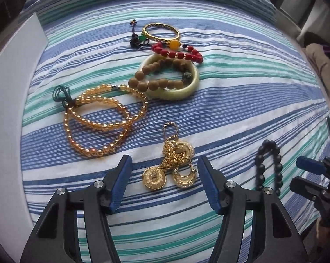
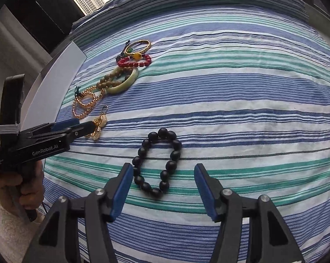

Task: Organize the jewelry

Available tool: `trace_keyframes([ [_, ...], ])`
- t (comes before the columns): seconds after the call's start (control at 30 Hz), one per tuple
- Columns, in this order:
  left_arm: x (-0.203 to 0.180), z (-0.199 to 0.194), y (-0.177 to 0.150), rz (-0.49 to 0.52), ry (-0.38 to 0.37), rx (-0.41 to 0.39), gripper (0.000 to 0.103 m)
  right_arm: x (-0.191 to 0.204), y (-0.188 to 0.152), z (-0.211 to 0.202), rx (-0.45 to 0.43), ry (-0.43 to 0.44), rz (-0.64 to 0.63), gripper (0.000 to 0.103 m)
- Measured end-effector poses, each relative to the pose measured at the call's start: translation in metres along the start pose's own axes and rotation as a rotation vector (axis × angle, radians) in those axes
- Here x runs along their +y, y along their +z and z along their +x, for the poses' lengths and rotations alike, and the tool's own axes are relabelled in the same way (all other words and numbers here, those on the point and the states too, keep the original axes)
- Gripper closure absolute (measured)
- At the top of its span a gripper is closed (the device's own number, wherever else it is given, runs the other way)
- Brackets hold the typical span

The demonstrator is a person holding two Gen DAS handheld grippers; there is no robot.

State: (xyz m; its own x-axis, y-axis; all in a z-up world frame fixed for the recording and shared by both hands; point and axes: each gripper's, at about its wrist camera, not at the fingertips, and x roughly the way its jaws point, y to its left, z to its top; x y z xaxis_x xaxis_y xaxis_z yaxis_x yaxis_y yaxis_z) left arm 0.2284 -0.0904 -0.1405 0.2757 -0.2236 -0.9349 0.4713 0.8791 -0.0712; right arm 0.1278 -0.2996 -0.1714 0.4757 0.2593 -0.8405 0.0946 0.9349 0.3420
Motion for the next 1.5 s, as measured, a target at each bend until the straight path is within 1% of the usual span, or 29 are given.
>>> trace_keyframes([
  [0.03,-0.003,0.002,0.002,0.018,0.023,-0.011,0.04,-0.001,0.001,0.0,0.009,0.006,0.005,0.044],
  [0.07,-0.007,0.004,0.005,0.039,0.046,0.001,0.043,-0.002,0.003,-0.001,0.017,0.011,0.012,0.044],
  [0.1,-0.011,0.004,0.007,0.058,0.059,0.009,0.06,-0.003,0.005,-0.001,0.023,0.016,0.017,0.044],
  [0.13,-0.015,0.003,0.008,0.074,0.048,0.019,0.074,-0.004,0.007,-0.002,0.031,0.023,0.02,0.044],
  [0.17,-0.018,0.002,0.009,0.087,0.048,0.038,0.077,-0.005,0.009,-0.003,0.037,0.022,0.021,0.044],
  [0.23,-0.021,0.001,0.009,0.1,0.045,0.056,0.081,-0.005,0.015,-0.004,0.046,0.02,0.025,0.044],
  [0.3,-0.017,-0.005,0.009,0.074,0.03,0.048,0.085,-0.005,0.021,-0.004,0.064,0.027,0.029,0.044],
  [0.37,-0.008,-0.017,0.009,0.023,0.0,0.021,0.085,-0.003,0.027,0.0,0.09,0.032,0.024,0.044],
  [0.47,0.003,-0.035,0.002,-0.035,-0.028,-0.028,0.085,0.005,0.03,0.017,0.145,-0.011,-0.03,0.044],
  [0.57,0.011,-0.05,-0.012,-0.084,-0.054,-0.066,0.085,0.011,0.026,0.037,0.188,-0.037,-0.032,0.044],
  [0.6,0.013,-0.055,-0.017,-0.097,-0.059,-0.079,0.085,0.017,0.024,0.043,0.188,-0.052,-0.038,0.043],
  [0.63,0.016,-0.06,-0.021,-0.109,-0.058,-0.092,0.085,0.025,0.023,0.044,0.159,-0.08,-0.066,0.037],
  [0.7,0.021,-0.07,-0.028,-0.127,-0.05,-0.116,0.086,0.044,0.018,0.052,0.14,-0.14,-0.137,0.034],
  [0.73,0.023,-0.073,-0.028,-0.133,-0.045,-0.129,0.086,0.052,0.015,0.055,0.13,-0.17,-0.164,0.028],
  [0.8,0.027,-0.085,-0.034,-0.149,-0.05,-0.15,0.086,0.065,0.008,0.059,0.118,-0.231,-0.229,0.027],
  [0.83,0.029,-0.092,-0.037,-0.156,-0.053,-0.16,0.086,0.067,0.006,0.06,0.106,-0.247,-0.245,0.032],
  [0.9,0.034,-0.104,-0.044,-0.164,-0.052,-0.18,0.087,0.064,0.005,0.055,0.084,-0.254,-0.239,0.055],
  [0.93,0.037,-0.109,-0.046,-0.17,-0.052,-0.185,0.088,0.061,0.007,0.052,0.082,-0.25,-0.227,0.079],
  [0.97,0.04,-0.113,-0.049,-0.177,-0.056,-0.188,0.09,0.057,0.009,0.05,0.088,-0.232,-0.212,0.079],
  [1.0,0.044,-0.117,-0.051,-0.186,-0.062,-0.189,0.098,0.055,0.011,0.049,0.093,-0.214,-0.207,0.079],
  [1.1,0.053,-0.128,-0.056,-0.203,-0.093,-0.186,0.099,0.053,0.015,0.037,0.085,-0.175,-0.205,0.079],
  [1.13,0.055,-0.131,-0.057,-0.203,-0.092,-0.187,0.099,0.054,0.018,0.031,0.076,-0.159,-0.211,0.091],
  [1.2,0.059,-0.134,-0.058,-0.206,-0.07,-0.192,0.099,0.062,0.023,0.018,0.06,-0.131,-0.218,0.09],
  [1.27,0.066,-0.136,-0.06,-0.221,-0.064,-0.194,0.099,0.071,0.03,0.008,0.035,-0.13,-0.244,0.09],
  [1.37,0.076,-0.144,-0.064,-0.249,-0.077,-0.208,0.1,0.082,0.038,-0.002,0.021,-0.106,-0.26,0.09],
  [1.5,0.089,-0.169,-0.066,-0.277,-0.092,-0.248,0.1,0.102,0.045,-0.021,0.001,-0.051,-0.296,0.09],
])
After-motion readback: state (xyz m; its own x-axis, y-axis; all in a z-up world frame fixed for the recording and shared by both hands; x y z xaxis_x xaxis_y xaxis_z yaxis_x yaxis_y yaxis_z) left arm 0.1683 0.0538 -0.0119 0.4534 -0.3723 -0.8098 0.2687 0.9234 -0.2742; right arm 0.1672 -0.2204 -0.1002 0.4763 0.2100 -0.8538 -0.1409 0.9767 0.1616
